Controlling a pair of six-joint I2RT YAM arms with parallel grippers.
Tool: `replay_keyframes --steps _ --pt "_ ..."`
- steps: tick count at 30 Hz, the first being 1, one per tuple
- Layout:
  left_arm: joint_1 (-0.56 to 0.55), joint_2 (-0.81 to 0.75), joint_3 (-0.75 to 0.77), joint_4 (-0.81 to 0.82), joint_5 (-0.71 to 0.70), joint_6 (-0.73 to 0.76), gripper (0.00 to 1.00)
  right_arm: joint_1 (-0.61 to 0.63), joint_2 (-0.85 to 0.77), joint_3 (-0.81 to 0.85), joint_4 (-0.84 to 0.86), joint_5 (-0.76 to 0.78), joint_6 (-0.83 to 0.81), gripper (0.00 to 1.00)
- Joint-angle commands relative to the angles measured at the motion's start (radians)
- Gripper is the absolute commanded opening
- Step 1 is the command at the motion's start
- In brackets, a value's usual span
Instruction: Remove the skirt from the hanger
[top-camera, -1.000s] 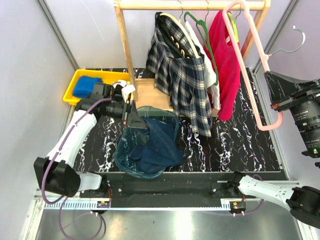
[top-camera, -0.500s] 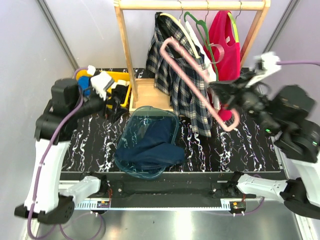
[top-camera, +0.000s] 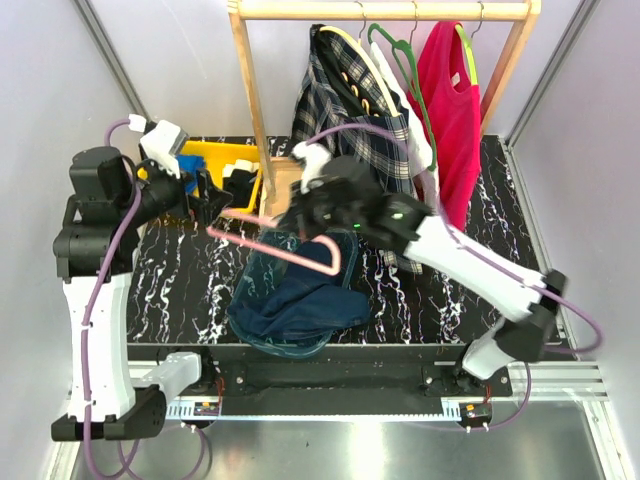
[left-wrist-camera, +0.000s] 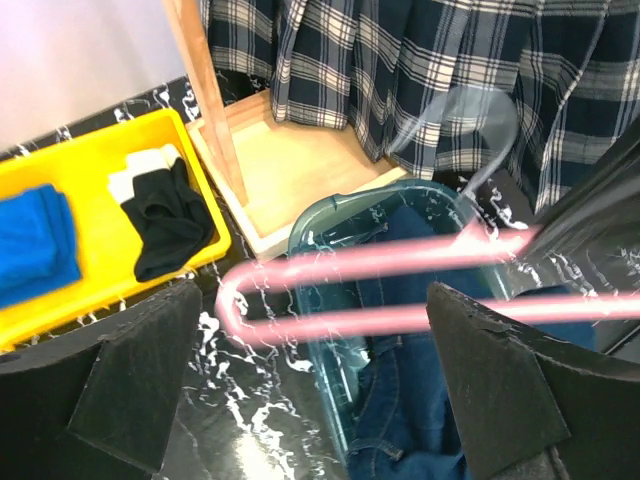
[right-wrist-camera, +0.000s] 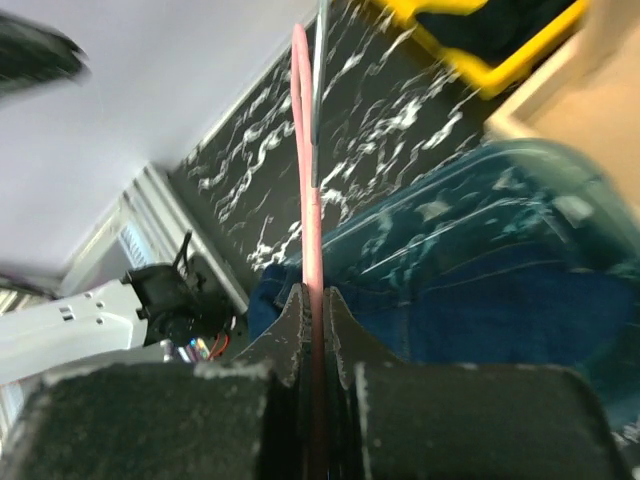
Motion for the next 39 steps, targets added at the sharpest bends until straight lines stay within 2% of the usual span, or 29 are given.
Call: replay_keyframes --steps 1,6,9,16,20,22,26,33,34,36,38,39 --pt "0.052 0.008 0.064 0.018 0.101 -0.055 0.99 0.057 0.081 0.042 0.172 -0.096 0.033 0.0" --pt "0.093 0.008 0.1 0.024 0.178 -0.107 0.99 0.062 0.285 0.098 0.253 -0.169 0.075 0.0" --pt "0.105 -0.003 0.097 0.062 0.216 -0.15 0.99 0.062 0.431 0.202 0.284 -0.204 0.093 0.0" --pt "0.127 0.023 0.116 0.082 0.302 -0.266 0.99 0.062 0.753 0.544 0.434 -0.254 0.2 0.0" --pt "0.13 0.018 0.135 0.062 0.319 -0.266 0.99 0.061 0.984 0.765 0.434 -0.271 0.225 0.0" --pt "0.131 0.017 0.161 0.038 0.32 -0.263 0.99 0.057 1.051 0.868 0.428 -0.269 0.236 0.0" --pt "0.131 0.023 0.216 -0.02 0.31 -0.236 0.99 0.042 1.166 0.908 0.468 -0.249 0.278 0.0" --pt "0.133 0.02 0.264 -0.074 0.299 -0.222 0.99 0.03 1.165 0.764 0.496 -0.226 0.285 0.0" --pt "0.133 0.02 0.262 -0.074 0.3 -0.225 0.99 0.03 1.163 0.752 0.485 -0.232 0.286 0.04" --pt "0.133 0.023 0.262 -0.074 0.305 -0.231 0.99 0.031 1.152 0.699 0.463 -0.248 0.283 0.22" --pt "0.133 0.028 0.262 -0.074 0.307 -0.231 0.99 0.034 1.102 0.631 0.468 -0.236 0.276 0.45" --pt "0.133 0.031 0.258 -0.074 0.303 -0.226 0.99 0.033 1.076 0.55 0.497 -0.232 0.271 0.48"
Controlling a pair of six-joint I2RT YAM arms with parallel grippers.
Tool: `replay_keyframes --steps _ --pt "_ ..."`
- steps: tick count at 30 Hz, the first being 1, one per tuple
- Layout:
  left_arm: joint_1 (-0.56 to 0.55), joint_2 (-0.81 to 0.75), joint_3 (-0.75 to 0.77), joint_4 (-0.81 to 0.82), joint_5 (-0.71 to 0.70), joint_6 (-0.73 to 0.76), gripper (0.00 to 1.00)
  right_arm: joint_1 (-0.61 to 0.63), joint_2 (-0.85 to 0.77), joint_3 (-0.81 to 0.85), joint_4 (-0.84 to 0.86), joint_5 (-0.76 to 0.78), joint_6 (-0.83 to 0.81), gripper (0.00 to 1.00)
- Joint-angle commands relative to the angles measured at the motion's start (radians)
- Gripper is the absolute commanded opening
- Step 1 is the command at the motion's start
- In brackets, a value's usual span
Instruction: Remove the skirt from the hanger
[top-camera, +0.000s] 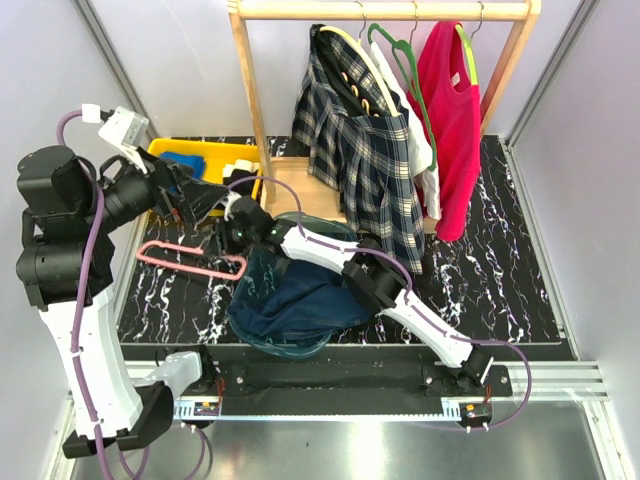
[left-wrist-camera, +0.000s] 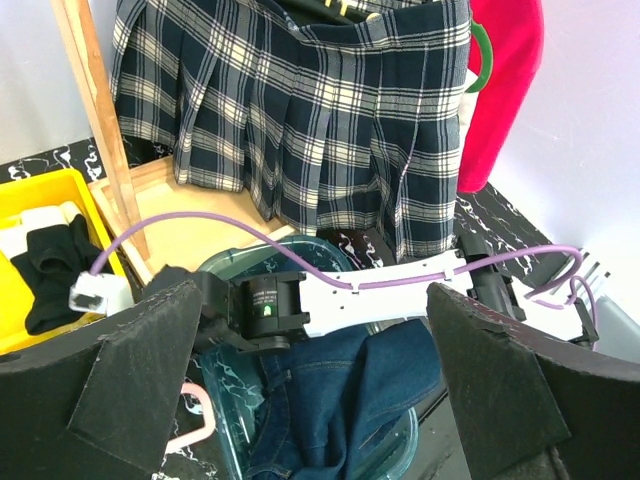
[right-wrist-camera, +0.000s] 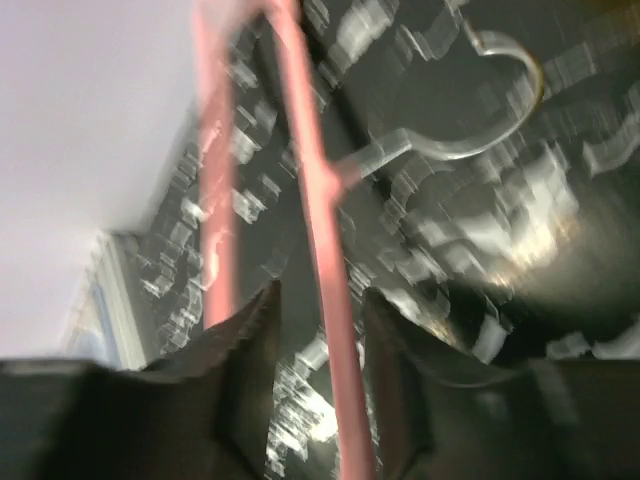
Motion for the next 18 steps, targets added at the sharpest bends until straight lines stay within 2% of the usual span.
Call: replay_keyframes --steps 1,2,3,7,9,12,18 --pt "0.006 0.011 0.018 -0.012 0.005 0.018 0.99 0.002 -0.16 -0.192 0.059 0.011 -0.036 0.53" --pt "0.006 0.009 0.015 -0.012 -0.001 0.024 0.99 0.002 -0.187 -0.228 0.072 0.031 -0.046 0.6" --pt "0.006 0.009 0.01 -0.012 -0.003 0.028 0.99 0.001 -0.21 -0.261 0.074 0.042 -0.058 0.78" --pt "0.006 0.026 0.03 -0.012 0.011 0.027 0.99 -0.002 -0.326 -0.231 -0.038 0.101 -0.18 0.95" --pt "0.006 0.029 0.046 -0.012 0.009 0.03 0.99 -0.004 -0.444 -0.266 -0.084 0.176 -0.257 1.0" --pt "0.006 0.031 0.044 -0.012 0.014 0.03 0.99 -0.002 -0.567 -0.28 -0.181 0.298 -0.345 1.0" --pt "0.008 0.008 -0.023 0.005 0.005 0.058 0.99 -0.002 -0.96 -0.375 -0.283 0.551 -0.478 1.0"
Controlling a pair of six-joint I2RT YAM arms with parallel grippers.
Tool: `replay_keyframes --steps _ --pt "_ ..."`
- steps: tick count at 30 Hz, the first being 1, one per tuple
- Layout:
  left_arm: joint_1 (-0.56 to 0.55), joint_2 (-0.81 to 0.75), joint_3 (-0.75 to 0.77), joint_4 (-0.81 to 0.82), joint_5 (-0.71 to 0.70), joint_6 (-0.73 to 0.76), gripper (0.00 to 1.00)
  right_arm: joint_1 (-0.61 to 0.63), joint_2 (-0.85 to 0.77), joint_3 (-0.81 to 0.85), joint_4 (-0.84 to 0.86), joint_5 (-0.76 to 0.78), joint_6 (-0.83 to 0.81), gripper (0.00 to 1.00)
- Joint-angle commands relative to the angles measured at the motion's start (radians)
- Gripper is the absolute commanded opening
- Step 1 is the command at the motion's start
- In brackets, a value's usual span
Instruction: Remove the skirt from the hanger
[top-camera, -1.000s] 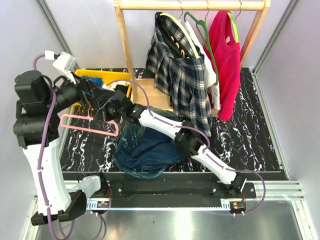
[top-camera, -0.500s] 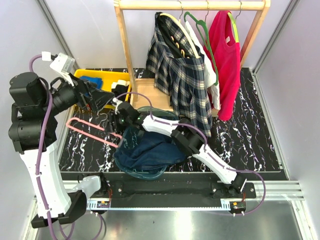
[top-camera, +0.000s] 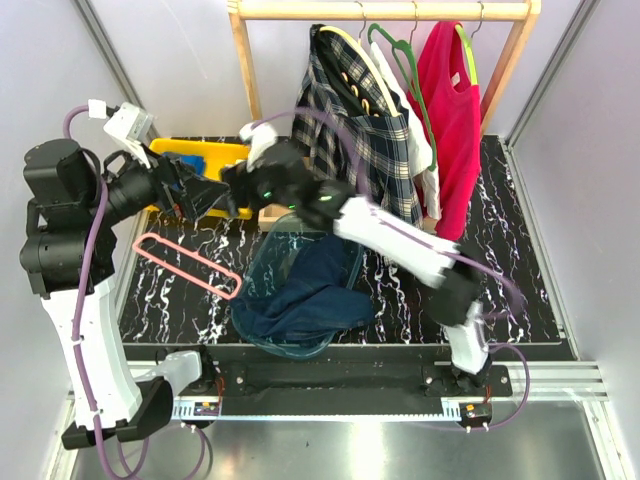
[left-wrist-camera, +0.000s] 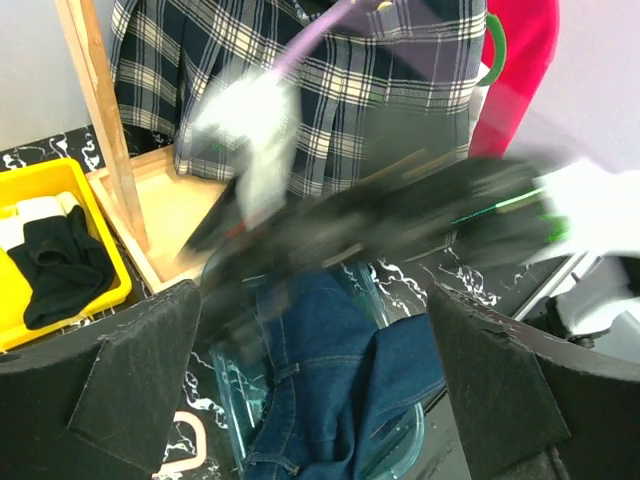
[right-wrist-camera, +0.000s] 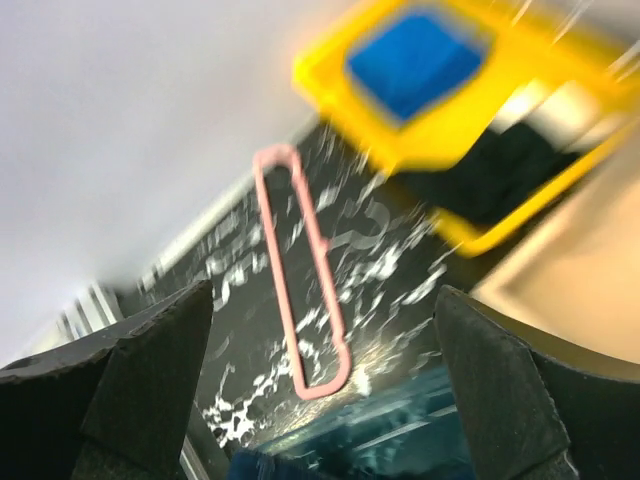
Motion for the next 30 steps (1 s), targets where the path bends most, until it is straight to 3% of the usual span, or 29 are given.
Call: replay_keyframes --steps 1,5,7,9,19,26,30 --pt "0.006 -0.024 -0.034 0.017 0.001 0.047 0.99 -0.002 -0.356 -0.074 -0.062 0.291 -0.142 1.0" --pt "0.006 -0.036 -0.099 0.025 0.01 0.055 0.99 -0.02 -0.51 -0.094 -0.059 0.436 -0.278 0.97" --pt "0.006 -0.042 -0.128 0.031 0.014 0.05 0.99 -0.025 -0.525 -0.07 -0.059 0.545 -0.413 0.88" --pt "0.006 -0.048 -0.143 0.042 0.02 0.042 0.99 -0.043 -0.51 -0.035 -0.076 0.568 -0.479 0.87" --pt "0.006 -0.088 -0.228 0.058 0.028 0.053 0.99 -0.123 -0.432 0.088 -0.098 0.599 -0.55 0.91" --pt "0.006 -0.117 -0.257 0.058 0.028 0.062 0.99 -0.194 -0.332 0.361 -0.209 0.55 -0.558 0.9" --pt "0.006 -0.129 -0.274 0.057 0.033 0.062 0.99 -0.195 -0.308 0.41 -0.251 0.544 -0.564 0.9"
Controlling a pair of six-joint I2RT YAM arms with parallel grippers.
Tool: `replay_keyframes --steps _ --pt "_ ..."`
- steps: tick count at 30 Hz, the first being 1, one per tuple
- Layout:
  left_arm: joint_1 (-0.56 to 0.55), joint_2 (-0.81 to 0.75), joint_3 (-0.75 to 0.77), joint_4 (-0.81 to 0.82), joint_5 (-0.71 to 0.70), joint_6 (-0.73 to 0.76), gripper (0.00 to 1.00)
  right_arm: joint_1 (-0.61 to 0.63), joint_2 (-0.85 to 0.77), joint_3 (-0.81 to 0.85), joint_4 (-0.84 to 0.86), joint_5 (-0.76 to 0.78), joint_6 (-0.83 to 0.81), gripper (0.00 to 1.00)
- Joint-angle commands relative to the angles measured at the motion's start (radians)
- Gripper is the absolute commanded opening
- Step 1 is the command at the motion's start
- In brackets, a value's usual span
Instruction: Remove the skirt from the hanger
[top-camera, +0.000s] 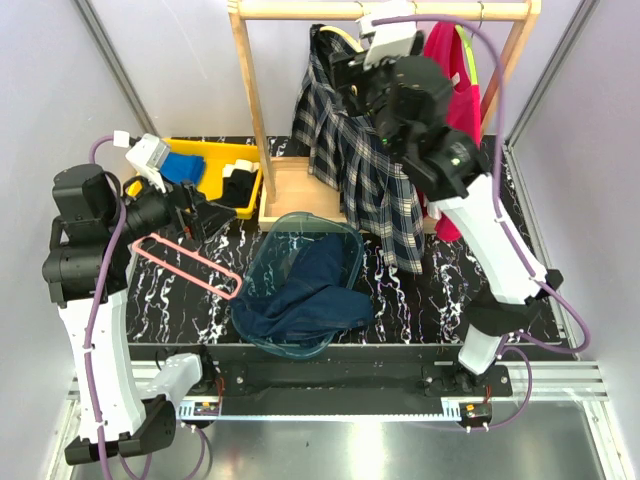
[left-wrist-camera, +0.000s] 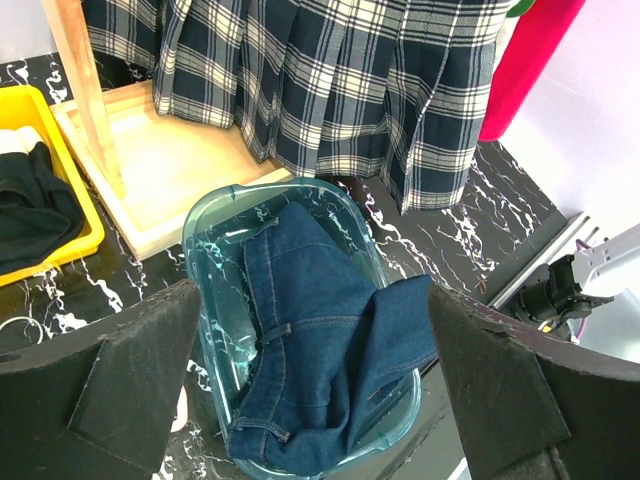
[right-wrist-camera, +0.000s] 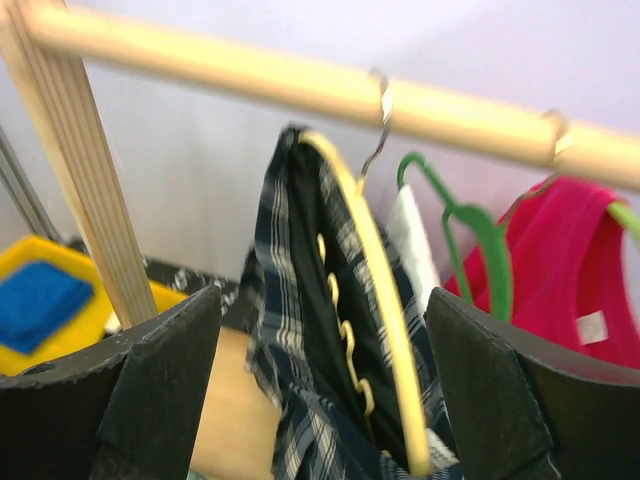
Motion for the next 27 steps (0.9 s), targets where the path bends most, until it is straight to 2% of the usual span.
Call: replay_keyframes --steps 1,5,13,23,27 --pt "0.004 -0.018 -0.018 0.036 0.029 0.024 0.99 -0.001 -0.018 0.078 -0.035 -0.022 -0.023 0.9" --pt "0.004 -0.018 -0.016 0.036 0.03 0.024 0.99 -0.042 -0.018 0.081 -0.057 -0.054 0.025 0.91" --pt "0.004 -0.013 -0.01 0.034 0.038 0.024 0.99 -0.18 0.033 0.15 -0.11 -0.212 0.137 0.9" --pt "0.004 -0.01 -0.01 0.036 0.04 0.024 0.99 -0.235 0.13 0.17 -0.118 -0.347 0.278 0.87" --pt "0.004 -0.013 -0.019 0.036 0.032 0.05 0.99 -0.246 0.162 0.176 -0.12 -0.357 0.295 0.84"
